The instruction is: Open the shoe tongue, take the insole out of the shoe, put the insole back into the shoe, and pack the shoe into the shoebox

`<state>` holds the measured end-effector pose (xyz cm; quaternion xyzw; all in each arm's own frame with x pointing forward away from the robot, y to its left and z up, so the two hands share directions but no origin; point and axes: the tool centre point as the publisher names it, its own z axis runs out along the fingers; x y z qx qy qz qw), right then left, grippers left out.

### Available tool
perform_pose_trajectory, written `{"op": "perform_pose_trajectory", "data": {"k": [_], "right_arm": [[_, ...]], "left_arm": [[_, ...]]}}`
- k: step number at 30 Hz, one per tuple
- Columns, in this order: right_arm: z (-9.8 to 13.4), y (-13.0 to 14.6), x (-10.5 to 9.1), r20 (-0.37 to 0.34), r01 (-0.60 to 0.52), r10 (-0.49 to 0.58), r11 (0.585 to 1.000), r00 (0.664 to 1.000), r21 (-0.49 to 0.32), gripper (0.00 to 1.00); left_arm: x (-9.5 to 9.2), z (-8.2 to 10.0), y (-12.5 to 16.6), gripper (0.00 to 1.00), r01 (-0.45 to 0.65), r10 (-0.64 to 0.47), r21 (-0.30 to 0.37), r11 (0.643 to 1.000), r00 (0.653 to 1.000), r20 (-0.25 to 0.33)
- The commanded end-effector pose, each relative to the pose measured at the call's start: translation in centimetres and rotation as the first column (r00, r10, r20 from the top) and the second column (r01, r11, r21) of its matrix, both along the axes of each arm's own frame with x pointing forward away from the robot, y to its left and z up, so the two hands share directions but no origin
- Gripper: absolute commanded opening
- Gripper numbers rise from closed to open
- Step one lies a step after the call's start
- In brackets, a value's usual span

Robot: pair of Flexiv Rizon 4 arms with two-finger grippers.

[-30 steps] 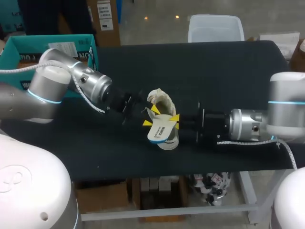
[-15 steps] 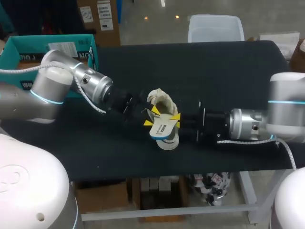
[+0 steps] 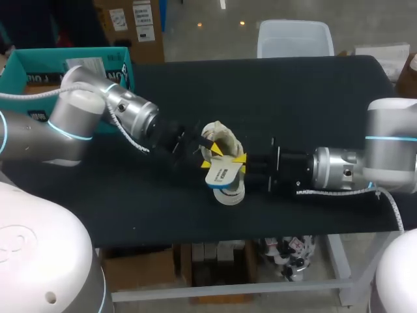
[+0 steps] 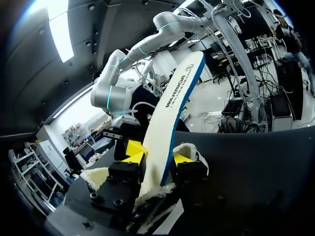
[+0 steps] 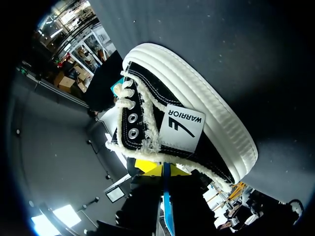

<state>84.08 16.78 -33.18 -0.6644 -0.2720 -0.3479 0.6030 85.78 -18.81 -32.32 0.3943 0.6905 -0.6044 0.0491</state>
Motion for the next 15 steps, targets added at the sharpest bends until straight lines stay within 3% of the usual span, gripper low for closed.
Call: {"op": "perform_pose_trajectory", "data": {"k": [1, 2, 3, 15], "right_arm": [[-0.23, -0.18, 0.20, -0.001, -0.003, 0.003, 1.000, 1.000, 0.008, 0.00], [-0.23, -0.18, 0.23, -0.002, -0.003, 0.003, 1.000, 1.000, 0.008, 0.00], [-0.23, -0.18, 0.24, -0.002, -0.003, 0.003, 1.000, 1.000, 0.008, 0.00], [-0.16, -0.13, 0.25, 0.000, -0.002, 0.002, 1.000, 1.000, 0.006, 0.00]], "left_arm": [[0.26, -0.25, -0.24, 0.27, 0.001, -0.001, -0.001, 1.000, 1.000, -0.004], [0.30, -0.26, -0.26, 0.23, 0.000, 0.000, -0.002, 1.000, 1.000, -0.006], [0.33, -0.27, -0.28, 0.00, -0.001, 0.001, -0.002, 1.000, 1.000, -0.006], [0.13, 0.01, -0.19, 0.00, 0.013, -0.012, 0.019, 1.000, 1.000, -0.027]]}}
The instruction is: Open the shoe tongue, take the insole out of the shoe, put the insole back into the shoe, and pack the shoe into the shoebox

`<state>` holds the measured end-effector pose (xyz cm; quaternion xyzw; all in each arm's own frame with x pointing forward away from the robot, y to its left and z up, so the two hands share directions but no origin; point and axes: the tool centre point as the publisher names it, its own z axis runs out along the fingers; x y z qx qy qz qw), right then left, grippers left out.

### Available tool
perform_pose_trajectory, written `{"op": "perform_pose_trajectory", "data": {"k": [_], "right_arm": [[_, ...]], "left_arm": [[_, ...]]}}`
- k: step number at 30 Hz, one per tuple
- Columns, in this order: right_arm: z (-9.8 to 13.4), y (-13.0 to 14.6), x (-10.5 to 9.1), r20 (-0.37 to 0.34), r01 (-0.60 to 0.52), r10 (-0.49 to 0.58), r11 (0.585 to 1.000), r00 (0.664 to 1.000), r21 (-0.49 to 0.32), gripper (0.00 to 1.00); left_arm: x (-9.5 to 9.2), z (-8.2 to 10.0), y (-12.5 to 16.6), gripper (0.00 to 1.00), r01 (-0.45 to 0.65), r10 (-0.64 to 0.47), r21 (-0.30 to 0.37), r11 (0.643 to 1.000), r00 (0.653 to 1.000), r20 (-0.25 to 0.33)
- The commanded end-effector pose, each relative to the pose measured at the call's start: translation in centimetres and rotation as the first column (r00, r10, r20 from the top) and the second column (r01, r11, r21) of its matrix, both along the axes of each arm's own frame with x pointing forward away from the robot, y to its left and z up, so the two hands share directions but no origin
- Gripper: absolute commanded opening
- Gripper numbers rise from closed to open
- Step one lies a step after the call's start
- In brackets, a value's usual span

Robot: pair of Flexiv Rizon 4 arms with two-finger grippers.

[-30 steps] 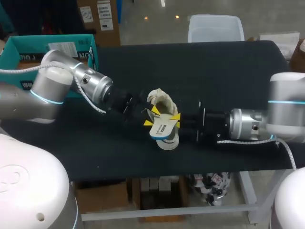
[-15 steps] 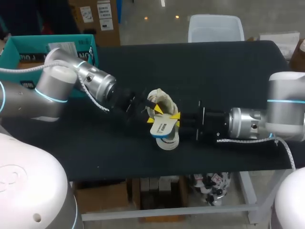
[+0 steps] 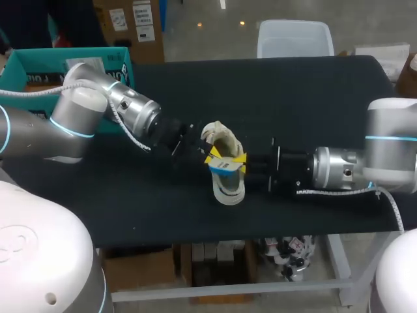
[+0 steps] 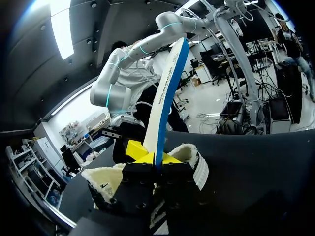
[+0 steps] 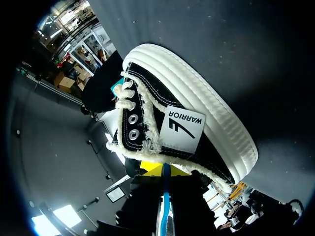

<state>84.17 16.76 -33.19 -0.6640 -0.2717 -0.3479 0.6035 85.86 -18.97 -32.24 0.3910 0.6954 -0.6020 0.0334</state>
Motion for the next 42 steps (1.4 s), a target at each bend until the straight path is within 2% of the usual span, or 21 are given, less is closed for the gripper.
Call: {"op": "perform_pose_trajectory", "data": {"k": [1, 15, 19, 27, 38, 42], "right_arm": [[-0.1, -0.1, 0.2, 0.001, -0.002, 0.002, 1.000, 1.000, 0.005, 0.00], [-0.1, -0.1, 0.2, 0.001, -0.002, 0.002, 1.000, 1.000, 0.005, 0.00], [0.2, 0.3, 0.3, 0.013, -0.041, 0.041, 0.998, 0.999, -0.039, 0.00], [0.6, 0.5, 0.5, 0.033, -0.087, 0.091, 0.991, 0.995, -0.106, 0.00], [-0.3, 0.4, 1.8, 0.023, -0.101, 0.105, 0.987, 0.994, -0.128, 0.00], [-1.1, 0.5, 2.2, -0.003, -0.103, 0.104, 0.986, 0.995, -0.132, 0.00]], "left_arm": [[0.1, -0.1, 0.0, 0.00, 0.002, -0.002, -0.002, 1.000, 1.000, -0.002], [0.1, -0.1, 0.0, 0.00, 0.002, -0.002, -0.002, 1.000, 1.000, -0.002], [0.0, -0.1, 0.0, 0.00, 0.007, -0.007, -0.011, 1.000, 1.000, 0.004], [-0.1, -0.5, -0.1, 0.00, -0.006, 0.004, 0.021, 1.000, 0.994, 0.113], [2.1, -1.1, -0.6, 0.00, -0.032, 0.026, 0.037, 0.999, 0.990, 0.141], [2.7, -1.9, -0.6, 0.00, -0.043, 0.036, 0.055, 0.998, 0.992, 0.122]]}}
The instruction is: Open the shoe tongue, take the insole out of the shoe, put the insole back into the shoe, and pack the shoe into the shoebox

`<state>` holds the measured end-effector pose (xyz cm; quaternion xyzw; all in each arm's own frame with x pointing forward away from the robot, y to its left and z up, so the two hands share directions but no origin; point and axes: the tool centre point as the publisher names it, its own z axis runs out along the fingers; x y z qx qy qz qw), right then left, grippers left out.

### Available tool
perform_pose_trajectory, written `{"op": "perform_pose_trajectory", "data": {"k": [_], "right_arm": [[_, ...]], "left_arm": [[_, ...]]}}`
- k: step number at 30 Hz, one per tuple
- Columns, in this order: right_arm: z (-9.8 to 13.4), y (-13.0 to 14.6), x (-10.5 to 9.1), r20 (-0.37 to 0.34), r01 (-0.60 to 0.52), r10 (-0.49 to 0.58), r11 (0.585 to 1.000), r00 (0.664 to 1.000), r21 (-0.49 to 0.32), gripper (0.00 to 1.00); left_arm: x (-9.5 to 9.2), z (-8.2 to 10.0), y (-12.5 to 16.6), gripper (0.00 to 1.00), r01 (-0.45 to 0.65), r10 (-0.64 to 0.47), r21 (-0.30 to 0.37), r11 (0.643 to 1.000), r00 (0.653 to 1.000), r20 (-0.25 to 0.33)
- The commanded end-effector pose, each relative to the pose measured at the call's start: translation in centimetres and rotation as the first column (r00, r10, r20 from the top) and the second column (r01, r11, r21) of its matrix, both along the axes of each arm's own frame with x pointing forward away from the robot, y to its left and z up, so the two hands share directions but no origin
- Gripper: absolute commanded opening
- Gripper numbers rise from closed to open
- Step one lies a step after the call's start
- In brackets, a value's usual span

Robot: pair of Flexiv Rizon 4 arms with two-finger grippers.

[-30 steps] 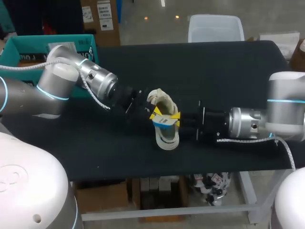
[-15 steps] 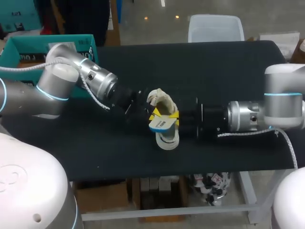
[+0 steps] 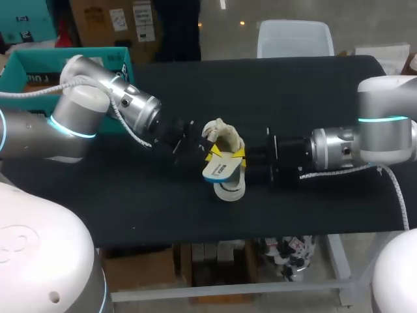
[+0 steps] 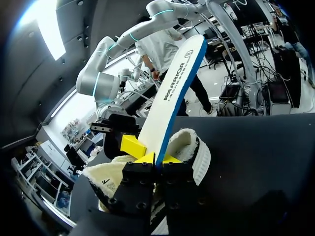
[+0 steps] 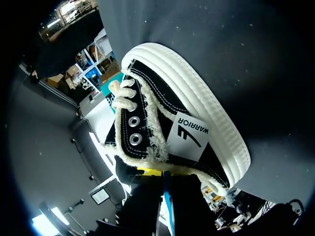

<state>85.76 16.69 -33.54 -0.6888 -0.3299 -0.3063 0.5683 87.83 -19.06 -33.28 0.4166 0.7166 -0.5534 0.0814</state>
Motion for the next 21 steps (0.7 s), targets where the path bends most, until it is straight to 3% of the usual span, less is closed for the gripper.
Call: {"op": "perform_pose_trajectory", "data": {"k": [1, 10, 14, 18, 21], "right_arm": [[-1.0, 0.5, 0.7, -0.021, -0.012, 0.012, 1.000, 1.000, 0.005, 0.00], [-1.2, 0.3, 0.2, -0.036, -0.006, 0.007, 1.000, 0.999, 0.015, 0.00], [-0.1, 0.0, -0.9, -0.013, 0.004, -0.004, 1.000, 1.000, 0.013, 0.60], [0.9, -0.4, -2.0, 0.013, 0.017, -0.017, 1.000, 1.000, 0.005, 0.62], [1.5, -0.6, -2.7, 0.026, 0.023, -0.023, 1.000, 0.999, 0.001, 0.47]], "left_arm": [[0.7, -1.0, -0.5, 0.00, 0.003, -0.003, 0.000, 1.000, 1.000, -0.018], [0.7, -1.5, -0.3, 0.00, -0.002, 0.002, 0.004, 1.000, 1.000, -0.028], [0.4, -1.3, -0.3, 0.00, -0.005, 0.005, 0.006, 1.000, 1.000, -0.024], [0.2, -1.0, -0.2, 0.00, -0.009, 0.009, 0.005, 1.000, 1.000, -0.016], [0.1, -0.9, -0.2, 0.00, -0.013, 0.013, 0.005, 1.000, 1.000, -0.011]]}}
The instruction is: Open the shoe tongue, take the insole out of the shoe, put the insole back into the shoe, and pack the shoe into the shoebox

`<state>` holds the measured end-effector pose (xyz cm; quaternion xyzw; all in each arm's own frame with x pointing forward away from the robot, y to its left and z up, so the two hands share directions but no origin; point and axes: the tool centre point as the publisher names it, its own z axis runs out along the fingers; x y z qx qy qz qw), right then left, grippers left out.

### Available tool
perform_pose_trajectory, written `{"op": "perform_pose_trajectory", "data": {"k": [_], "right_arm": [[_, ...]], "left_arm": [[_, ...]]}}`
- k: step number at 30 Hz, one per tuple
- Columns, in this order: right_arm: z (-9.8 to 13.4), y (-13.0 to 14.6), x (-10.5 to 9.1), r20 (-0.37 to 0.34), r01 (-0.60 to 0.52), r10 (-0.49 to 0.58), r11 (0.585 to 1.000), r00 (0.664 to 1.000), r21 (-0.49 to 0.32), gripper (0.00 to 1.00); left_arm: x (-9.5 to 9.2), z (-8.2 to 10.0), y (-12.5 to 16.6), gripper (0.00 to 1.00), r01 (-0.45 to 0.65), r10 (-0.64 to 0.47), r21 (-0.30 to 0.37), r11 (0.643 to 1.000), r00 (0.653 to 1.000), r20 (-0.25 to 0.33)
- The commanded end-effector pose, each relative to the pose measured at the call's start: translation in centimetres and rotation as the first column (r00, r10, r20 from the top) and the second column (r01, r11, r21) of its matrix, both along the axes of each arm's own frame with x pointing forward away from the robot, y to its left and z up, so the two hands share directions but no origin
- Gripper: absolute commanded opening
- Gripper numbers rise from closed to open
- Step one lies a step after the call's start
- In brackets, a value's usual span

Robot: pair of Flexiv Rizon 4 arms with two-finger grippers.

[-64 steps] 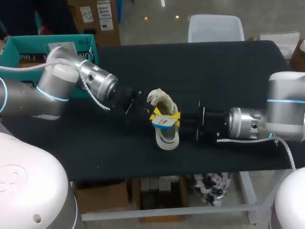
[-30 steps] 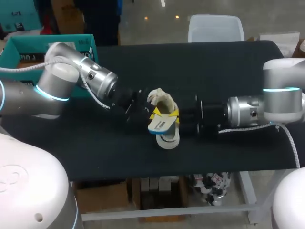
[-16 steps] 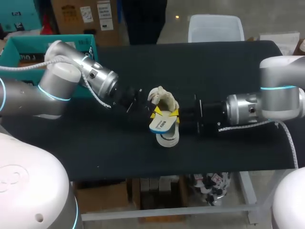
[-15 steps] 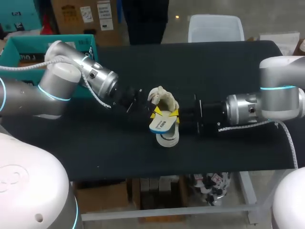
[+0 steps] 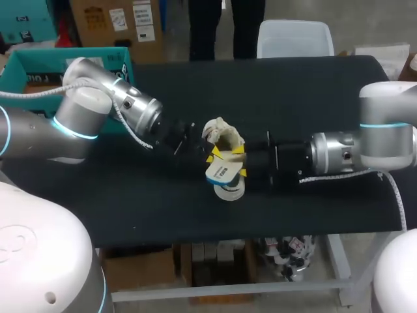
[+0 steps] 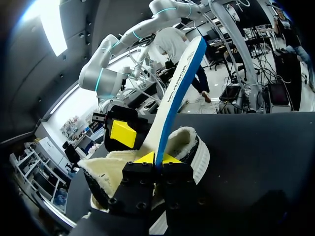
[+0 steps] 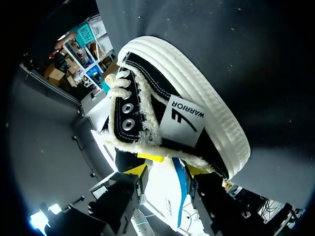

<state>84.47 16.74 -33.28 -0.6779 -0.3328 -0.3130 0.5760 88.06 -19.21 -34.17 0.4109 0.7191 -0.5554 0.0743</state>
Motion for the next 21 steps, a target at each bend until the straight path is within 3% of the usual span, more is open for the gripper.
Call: {"op": "perform_pose_trajectory", "data": {"k": [1, 7, 8, 10, 11, 15, 17, 19, 20, 21], "right_arm": [[1.3, -0.7, -1.6, 0.015, 0.032, -0.031, 0.999, 0.999, -0.026, 0.45], [1.1, -0.5, -1.8, 0.010, 0.011, -0.011, 1.000, 1.000, -0.017, 0.39], [1.0, -0.5, -1.8, 0.008, 0.007, -0.007, 1.000, 1.000, -0.016, 0.34], [0.8, -0.3, -1.8, 0.002, -0.007, 0.007, 1.000, 1.000, -0.010, 0.07], [0.8, -0.3, -1.8, 0.001, -0.012, 0.012, 1.000, 1.000, -0.010, 0.00], [0.7, 0.1, -1.9, 0.001, -0.034, 0.034, 0.999, 0.999, -0.016, 0.00], [0.6, 0.2, -1.9, 0.004, -0.042, 0.042, 0.999, 0.999, -0.026, 0.00], [0.6, 0.2, -1.9, 0.006, -0.044, 0.045, 0.999, 0.999, -0.030, 0.00], [0.6, 0.2, -1.9, 0.007, -0.044, 0.044, 0.999, 0.999, -0.032, 0.00], [0.6, 0.1, -2.0, 0.007, -0.043, 0.044, 0.999, 0.999, -0.033, 0.00]], "left_arm": [[-0.2, 0.0, 0.0, 0.00, -0.012, 0.012, 0.000, 1.000, 1.000, 0.009], [-0.4, 0.0, -0.1, 0.00, -0.020, 0.020, 0.003, 1.000, 1.000, 0.013], [-0.4, 0.0, -0.1, 0.00, -0.021, 0.021, 0.003, 1.000, 1.000, 0.013], [-0.4, 0.0, -0.1, 0.00, -0.024, 0.024, 0.004, 1.000, 1.000, 0.013], [-0.4, 0.0, -0.1, 0.00, -0.026, 0.026, 0.006, 1.000, 1.000, 0.014], [-0.8, 0.4, -0.1, 0.00, -0.025, 0.025, 0.011, 1.000, 0.999, 0.020], [-1.2, 0.8, 0.0, 0.35, -0.017, 0.016, 0.014, 1.000, 0.999, 0.032], [-1.8, 1.5, 0.1, 0.77, -0.007, 0.006, 0.014, 1.000, 0.999, 0.050], [-1.9, 1.7, 0.2, 0.83, -0.005, 0.004, 0.013, 1.000, 0.998, 0.057], [-2.2, 2.0, 0.2, 0.82, 0.001, -0.002, 0.011, 1.000, 0.998, 0.061]]}}
